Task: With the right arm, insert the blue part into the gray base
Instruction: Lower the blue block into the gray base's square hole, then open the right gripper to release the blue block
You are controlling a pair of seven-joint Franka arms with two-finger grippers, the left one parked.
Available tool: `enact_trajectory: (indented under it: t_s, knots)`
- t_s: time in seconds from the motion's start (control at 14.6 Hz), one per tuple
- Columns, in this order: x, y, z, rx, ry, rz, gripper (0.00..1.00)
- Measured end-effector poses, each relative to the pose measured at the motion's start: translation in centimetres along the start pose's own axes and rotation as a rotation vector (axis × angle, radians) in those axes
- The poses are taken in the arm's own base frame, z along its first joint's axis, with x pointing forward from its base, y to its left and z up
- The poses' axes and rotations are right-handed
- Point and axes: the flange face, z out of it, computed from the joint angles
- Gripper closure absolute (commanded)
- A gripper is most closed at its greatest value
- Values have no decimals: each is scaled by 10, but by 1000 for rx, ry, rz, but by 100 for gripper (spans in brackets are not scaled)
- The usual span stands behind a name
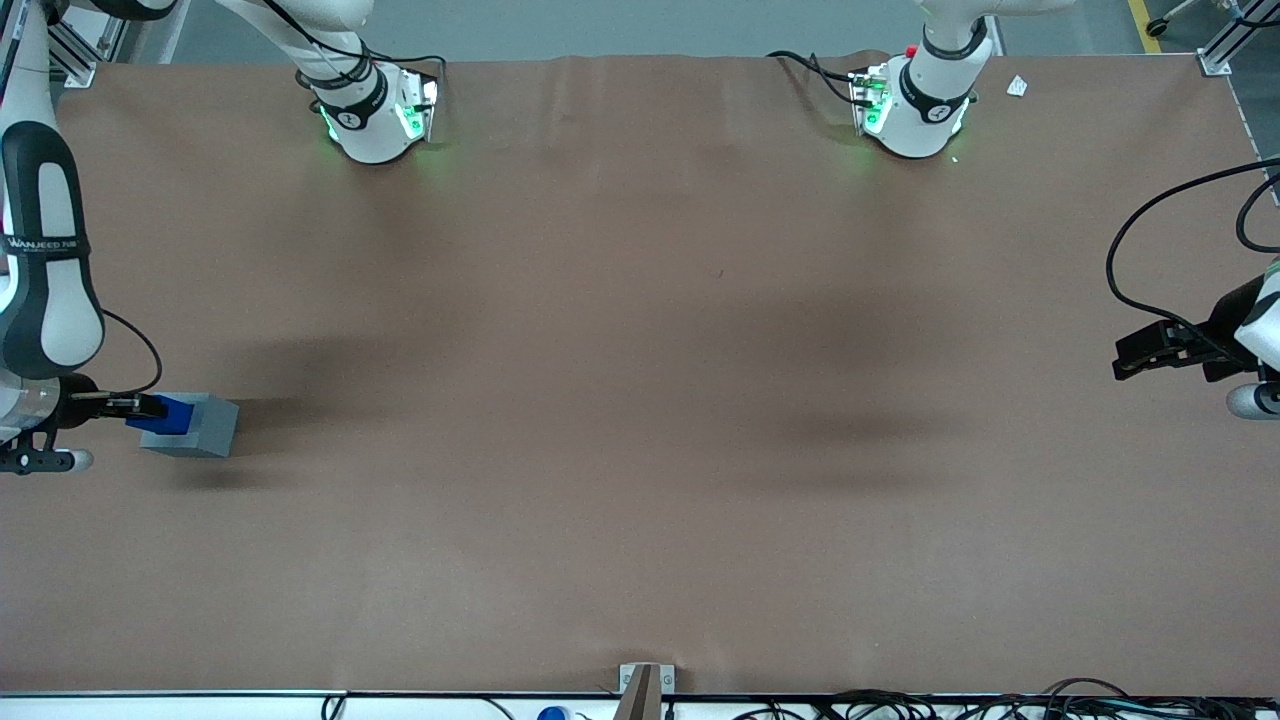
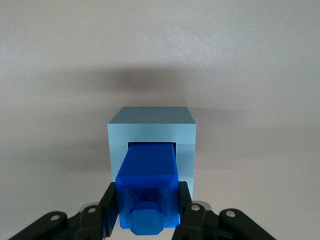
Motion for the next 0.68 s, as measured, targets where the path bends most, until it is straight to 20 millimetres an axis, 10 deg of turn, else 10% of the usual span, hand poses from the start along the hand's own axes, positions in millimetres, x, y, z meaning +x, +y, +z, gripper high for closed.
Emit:
enact_trajectory:
  t_s: [0.27, 0.41, 0.68]
  knots:
    - [0, 0, 3, 1, -5, -1, 79]
    - [1, 0, 7, 2, -8, -1, 9]
    - [2, -1, 13, 4, -15, -2, 0]
